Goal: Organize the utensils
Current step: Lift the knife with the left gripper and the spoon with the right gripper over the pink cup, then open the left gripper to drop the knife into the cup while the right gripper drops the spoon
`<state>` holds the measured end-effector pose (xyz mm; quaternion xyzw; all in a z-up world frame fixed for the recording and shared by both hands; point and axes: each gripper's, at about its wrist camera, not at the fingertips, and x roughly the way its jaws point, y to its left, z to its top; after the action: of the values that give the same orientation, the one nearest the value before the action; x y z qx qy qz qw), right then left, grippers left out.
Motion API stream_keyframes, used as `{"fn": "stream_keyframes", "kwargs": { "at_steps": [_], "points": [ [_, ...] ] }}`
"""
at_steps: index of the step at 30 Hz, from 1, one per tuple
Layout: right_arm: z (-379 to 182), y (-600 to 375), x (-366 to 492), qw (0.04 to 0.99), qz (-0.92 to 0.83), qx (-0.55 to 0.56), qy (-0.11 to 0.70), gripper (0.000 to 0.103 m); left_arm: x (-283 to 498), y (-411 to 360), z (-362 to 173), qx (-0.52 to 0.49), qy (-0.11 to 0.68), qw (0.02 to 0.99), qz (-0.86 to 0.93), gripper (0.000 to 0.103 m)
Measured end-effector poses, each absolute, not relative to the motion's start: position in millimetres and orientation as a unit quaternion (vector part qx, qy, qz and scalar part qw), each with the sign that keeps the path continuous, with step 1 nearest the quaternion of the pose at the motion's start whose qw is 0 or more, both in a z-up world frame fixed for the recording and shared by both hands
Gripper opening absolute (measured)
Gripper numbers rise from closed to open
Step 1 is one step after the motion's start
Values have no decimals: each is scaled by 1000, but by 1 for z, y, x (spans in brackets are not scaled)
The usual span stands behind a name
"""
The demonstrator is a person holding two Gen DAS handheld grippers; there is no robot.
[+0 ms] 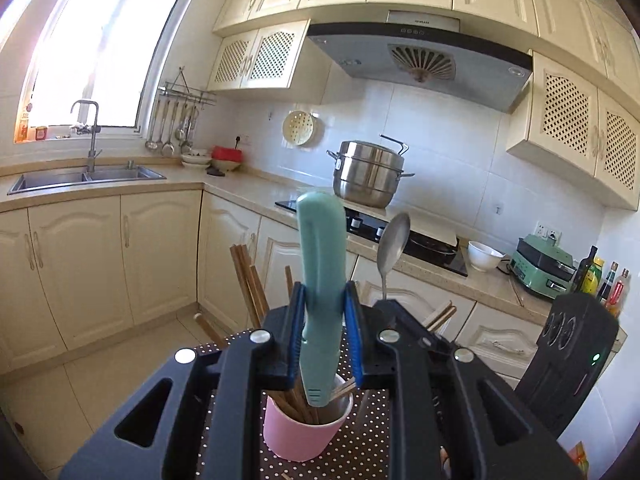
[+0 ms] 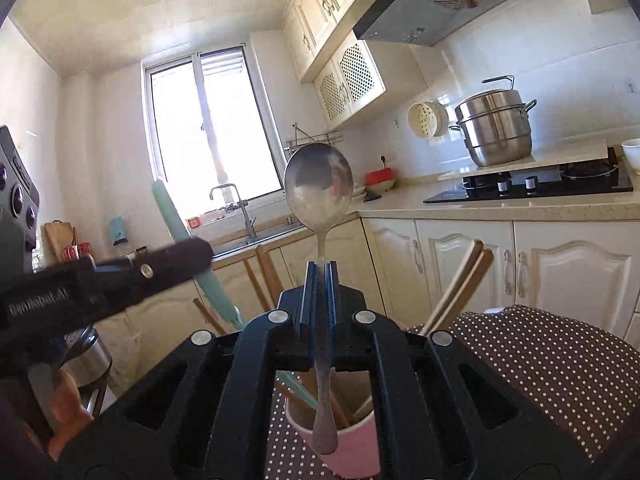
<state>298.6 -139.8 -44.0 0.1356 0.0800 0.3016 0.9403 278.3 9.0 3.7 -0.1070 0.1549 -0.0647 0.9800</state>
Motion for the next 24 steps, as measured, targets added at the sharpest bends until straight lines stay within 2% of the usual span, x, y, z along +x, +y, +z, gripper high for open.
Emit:
{"fn": "stream_keyframes", "kwargs": {
  "at_steps": [14, 18, 22, 24],
  "points": [
    [-60, -133, 319, 941, 297, 136, 85, 5, 314, 15, -40, -130, 203, 968, -74, 21],
    [-61, -134, 317, 943, 295, 127, 90, 5, 315, 19, -44, -142, 206, 965, -77, 37],
    [-63, -136, 311, 945, 291, 115, 94, 5, 310, 18, -44, -134, 201, 968, -70, 43],
    [-64, -136, 309, 946, 290, 111, 94, 5, 307, 17, -42, -131, 197, 969, -65, 49]
  ]
}}
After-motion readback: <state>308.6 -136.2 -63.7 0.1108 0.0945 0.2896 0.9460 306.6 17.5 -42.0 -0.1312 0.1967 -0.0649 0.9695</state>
